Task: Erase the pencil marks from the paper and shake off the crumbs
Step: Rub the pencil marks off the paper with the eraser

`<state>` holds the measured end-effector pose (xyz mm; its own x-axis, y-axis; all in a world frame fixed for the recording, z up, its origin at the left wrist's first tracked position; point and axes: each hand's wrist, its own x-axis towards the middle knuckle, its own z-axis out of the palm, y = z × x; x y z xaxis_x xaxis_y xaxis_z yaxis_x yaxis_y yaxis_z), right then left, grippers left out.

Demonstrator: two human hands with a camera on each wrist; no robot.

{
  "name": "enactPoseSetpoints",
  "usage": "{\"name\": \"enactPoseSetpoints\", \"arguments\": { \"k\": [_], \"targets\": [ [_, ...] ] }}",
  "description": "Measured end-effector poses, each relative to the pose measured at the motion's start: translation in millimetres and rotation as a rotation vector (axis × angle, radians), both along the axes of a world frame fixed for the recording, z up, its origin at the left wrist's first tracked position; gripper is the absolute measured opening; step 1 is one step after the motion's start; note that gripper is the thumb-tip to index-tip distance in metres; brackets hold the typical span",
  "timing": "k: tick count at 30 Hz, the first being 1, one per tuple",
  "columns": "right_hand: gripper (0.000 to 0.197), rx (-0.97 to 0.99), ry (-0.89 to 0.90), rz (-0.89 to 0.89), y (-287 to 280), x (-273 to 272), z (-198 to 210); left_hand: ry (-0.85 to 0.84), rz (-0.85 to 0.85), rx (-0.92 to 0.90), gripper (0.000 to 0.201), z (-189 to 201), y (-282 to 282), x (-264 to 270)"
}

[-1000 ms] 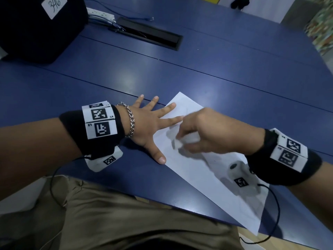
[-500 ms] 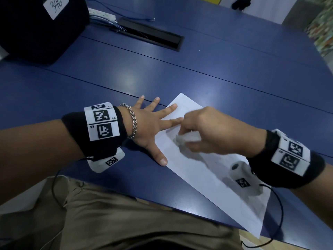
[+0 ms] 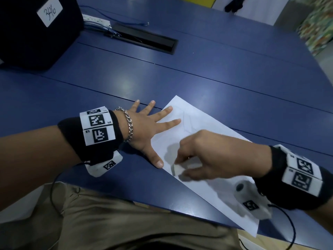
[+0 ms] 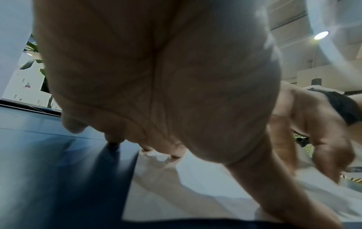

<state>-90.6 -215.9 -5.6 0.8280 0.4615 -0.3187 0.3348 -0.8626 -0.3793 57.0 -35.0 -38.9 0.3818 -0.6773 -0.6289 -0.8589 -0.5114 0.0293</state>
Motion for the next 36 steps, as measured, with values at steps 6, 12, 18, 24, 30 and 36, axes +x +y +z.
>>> {"name": "enactPoseSetpoints", "arguments": {
  "k": [6,12,18,24,30,36],
  "targets": [
    [0.025,0.123,-0.273,-0.306,-50.3,-23.2,16.9,0.024,0.009,-0.032,0.138,-2.9,4.0,1.2],
    [0.026,-0.077,-0.149,-0.518,-98.0,-56.6,4.3,-0.026,-0.028,-0.031,0.138,3.1,0.2,2.5],
    [0.012,-0.042,-0.095,-0.603,-93.2,-92.3,6.1,-0.180,0.072,-0.152,0.128,12.8,-4.9,9.5],
    [0.022,-0.261,-0.094,-0.677,-63.3,-117.8,0.1,-0.239,0.092,-0.350,0.096,10.2,-15.1,-24.1],
    [0.031,-0.338,0.034,-0.615,-31.7,-122.8,7.3,-0.131,0.097,-0.181,0.129,-0.1,-17.3,-26.2],
    [0.027,-0.148,0.016,-0.403,-48.0,-77.8,34.7,-0.046,0.131,-0.163,0.136,1.4,-22.2,-4.2]
  ]
}}
